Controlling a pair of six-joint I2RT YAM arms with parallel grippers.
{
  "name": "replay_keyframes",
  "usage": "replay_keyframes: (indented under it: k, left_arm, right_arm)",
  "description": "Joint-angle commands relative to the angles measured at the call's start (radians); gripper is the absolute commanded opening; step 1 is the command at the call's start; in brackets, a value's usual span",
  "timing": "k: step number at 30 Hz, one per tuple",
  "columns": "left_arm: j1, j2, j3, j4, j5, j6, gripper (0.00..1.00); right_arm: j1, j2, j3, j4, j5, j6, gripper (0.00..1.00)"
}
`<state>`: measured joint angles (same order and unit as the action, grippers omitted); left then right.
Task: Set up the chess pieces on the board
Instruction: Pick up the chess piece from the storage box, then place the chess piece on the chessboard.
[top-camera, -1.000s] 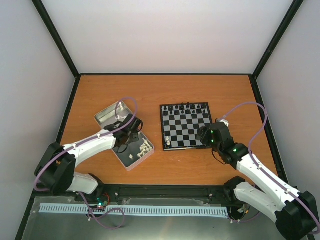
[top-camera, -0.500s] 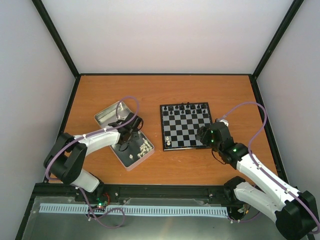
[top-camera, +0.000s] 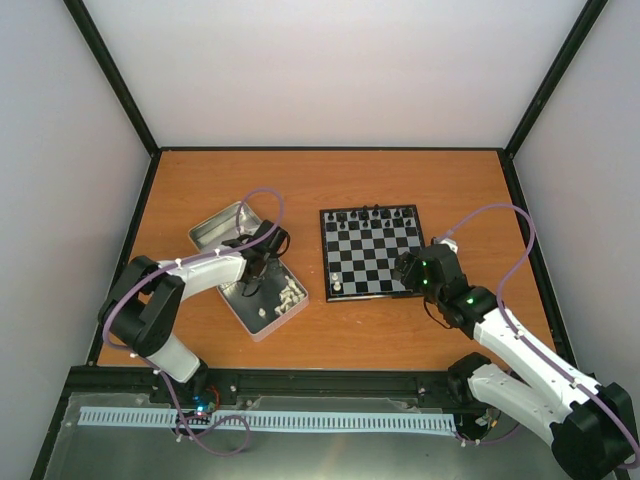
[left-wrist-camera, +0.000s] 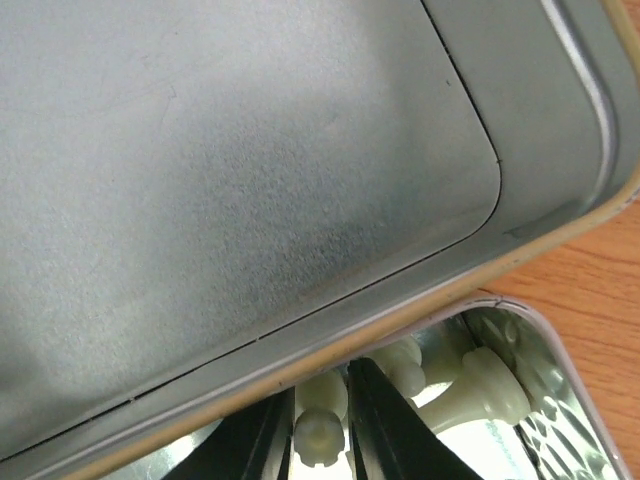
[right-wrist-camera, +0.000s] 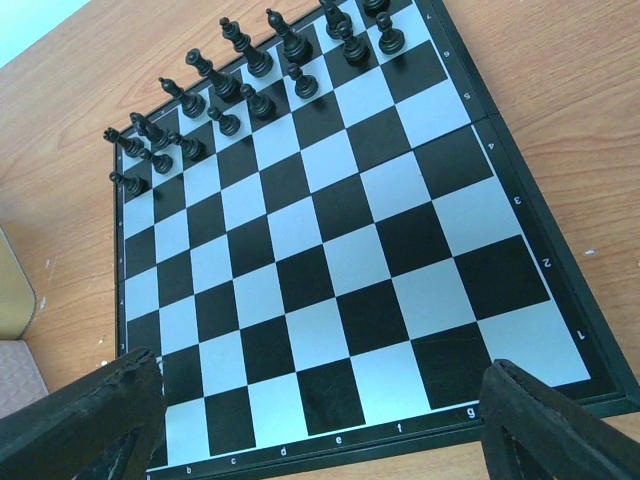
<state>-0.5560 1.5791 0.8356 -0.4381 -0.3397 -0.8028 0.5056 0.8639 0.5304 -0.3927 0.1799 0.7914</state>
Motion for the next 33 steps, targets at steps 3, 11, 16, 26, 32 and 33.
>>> replay_keyframes:
  k: [3,11,16,26,32,33]
  left_arm:
    - [0.013,-0.007,0.027,0.018,-0.029,0.019,0.16]
    - [0.013,-0.003,0.018,0.033,-0.022,0.048,0.12]
    - [0.013,-0.077,0.016,-0.012,0.029,0.077,0.1]
    - [-0.092,-0.284,0.03,-0.056,0.209,0.18,0.1]
    - [-0.239,-0.242,0.159,0.06,0.28,0.237,0.11]
    - [-0.26,-0.217,0.188,0.079,0.282,0.246,0.11]
  right_arm:
    - [0.002,-0.022,0.024,-0.005,0.036,0.002,0.86]
    - [0.002,-0.022,0.023,-0.002,0.033,0.0,0.86]
    - [0.002,-0.034,0.021,-0.005,0.041,0.0,0.86]
    - [-0.001,-0.022,0.038,-0.008,0.099,-0.032,0.86]
    - [-0.02,-0.061,0.088,-0.076,0.208,-0.067,0.86]
    - [-0.021,-0.077,0.098,-0.092,0.234,-0.071,0.86]
